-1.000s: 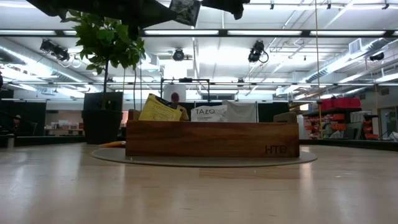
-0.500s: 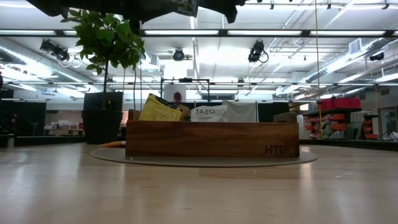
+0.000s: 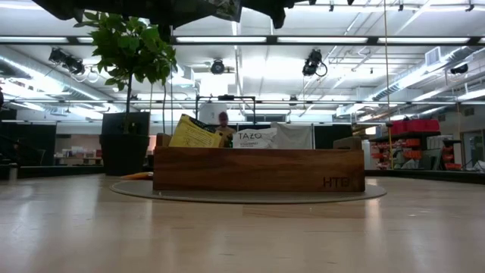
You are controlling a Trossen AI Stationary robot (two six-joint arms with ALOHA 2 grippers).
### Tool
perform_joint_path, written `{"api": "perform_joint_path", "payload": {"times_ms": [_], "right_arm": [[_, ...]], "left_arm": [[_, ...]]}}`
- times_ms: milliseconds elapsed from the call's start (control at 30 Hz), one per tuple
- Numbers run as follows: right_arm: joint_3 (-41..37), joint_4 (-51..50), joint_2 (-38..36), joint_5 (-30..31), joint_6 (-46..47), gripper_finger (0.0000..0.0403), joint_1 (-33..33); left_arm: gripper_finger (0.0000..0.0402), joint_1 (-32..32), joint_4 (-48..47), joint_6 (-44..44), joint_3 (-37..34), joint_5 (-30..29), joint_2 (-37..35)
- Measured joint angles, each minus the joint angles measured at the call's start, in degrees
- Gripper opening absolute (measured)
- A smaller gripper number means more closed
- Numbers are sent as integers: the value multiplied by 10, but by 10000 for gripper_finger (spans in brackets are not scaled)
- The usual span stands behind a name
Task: Pick & Place Tea
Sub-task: Put the violet tea bag into the right section of the wooden organizer
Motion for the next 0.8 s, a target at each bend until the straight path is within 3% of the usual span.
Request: {"api": "perform_joint_path", "payload": {"times_ms": [300, 500, 800], "right_arm": [[0, 4, 0, -28, -22, 12, 0], [0, -5, 0, -19, -28, 6, -2], [0, -102, -43, -1, -16, 2, -12]], "left_arm": [[2, 0, 0, 6, 0, 0, 0], [21, 0, -18, 5, 0, -5, 0], [77, 0, -87, -2, 0, -11, 0]]}}
